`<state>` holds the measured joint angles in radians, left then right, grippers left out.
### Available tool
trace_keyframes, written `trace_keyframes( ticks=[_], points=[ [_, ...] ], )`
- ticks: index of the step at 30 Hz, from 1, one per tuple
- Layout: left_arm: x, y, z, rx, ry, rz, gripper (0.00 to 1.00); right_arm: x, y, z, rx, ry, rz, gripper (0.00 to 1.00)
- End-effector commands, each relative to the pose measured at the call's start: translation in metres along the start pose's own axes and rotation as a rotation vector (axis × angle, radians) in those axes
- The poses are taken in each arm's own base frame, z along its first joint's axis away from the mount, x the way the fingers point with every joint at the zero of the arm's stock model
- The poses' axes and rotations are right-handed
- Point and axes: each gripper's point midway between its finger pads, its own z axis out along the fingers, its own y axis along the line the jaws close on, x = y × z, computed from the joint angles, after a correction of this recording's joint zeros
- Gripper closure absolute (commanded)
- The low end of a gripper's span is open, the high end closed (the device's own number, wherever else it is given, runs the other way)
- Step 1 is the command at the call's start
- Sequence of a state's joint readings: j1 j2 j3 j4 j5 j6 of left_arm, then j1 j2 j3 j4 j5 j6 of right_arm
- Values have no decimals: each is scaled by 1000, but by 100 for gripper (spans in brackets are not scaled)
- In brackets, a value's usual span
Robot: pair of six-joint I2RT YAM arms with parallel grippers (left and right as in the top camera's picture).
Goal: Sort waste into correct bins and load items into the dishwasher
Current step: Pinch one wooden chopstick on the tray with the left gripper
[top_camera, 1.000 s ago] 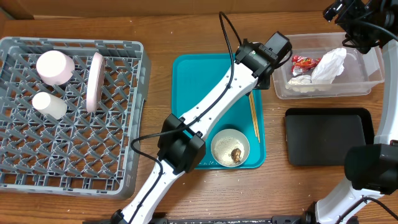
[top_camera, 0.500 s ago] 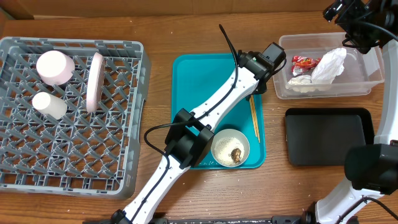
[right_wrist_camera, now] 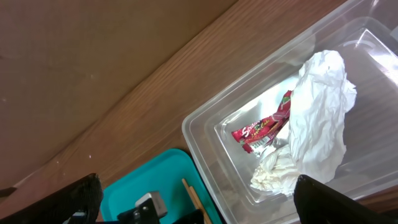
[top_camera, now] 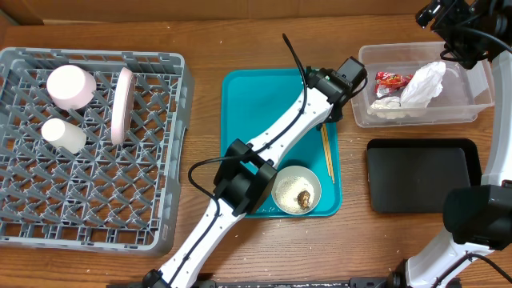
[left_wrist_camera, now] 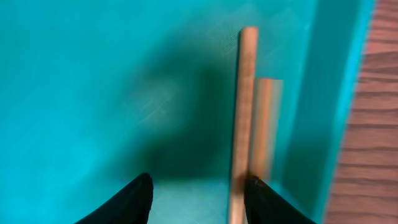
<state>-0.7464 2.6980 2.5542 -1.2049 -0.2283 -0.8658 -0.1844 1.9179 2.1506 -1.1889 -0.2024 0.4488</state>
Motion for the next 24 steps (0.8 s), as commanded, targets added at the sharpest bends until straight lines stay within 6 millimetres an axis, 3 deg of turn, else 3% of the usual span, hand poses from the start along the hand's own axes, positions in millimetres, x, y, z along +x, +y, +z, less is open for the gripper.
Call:
trace_keyframes(
  ticks=[1,7,9,10,14,21,24],
  points=[
    [8,1,11,-22,11,-8,51,-5,5,-11,-17,-29,-2,0],
    [10,2,13,-31,19,-6,51,-5,5,-11,-17,-30,-2,0],
    [10,3,13,-35,19,-5,56,-5,5,-11,-17,-30,-2,0],
    [10,4,13,-35,19,-5,60,-5,5,-11,-17,-30,-2,0],
    [10,4,13,-36,18,-5,96,-5,5,-11,-17,-30,-2,0],
    [4,5,9,-33,6,27,96,-5,5,-11,-17,-29,-2,0],
    [-18,12,-20,-8,-21,51,96,-5,5,-11,-17,-30,-2,0]
  ],
)
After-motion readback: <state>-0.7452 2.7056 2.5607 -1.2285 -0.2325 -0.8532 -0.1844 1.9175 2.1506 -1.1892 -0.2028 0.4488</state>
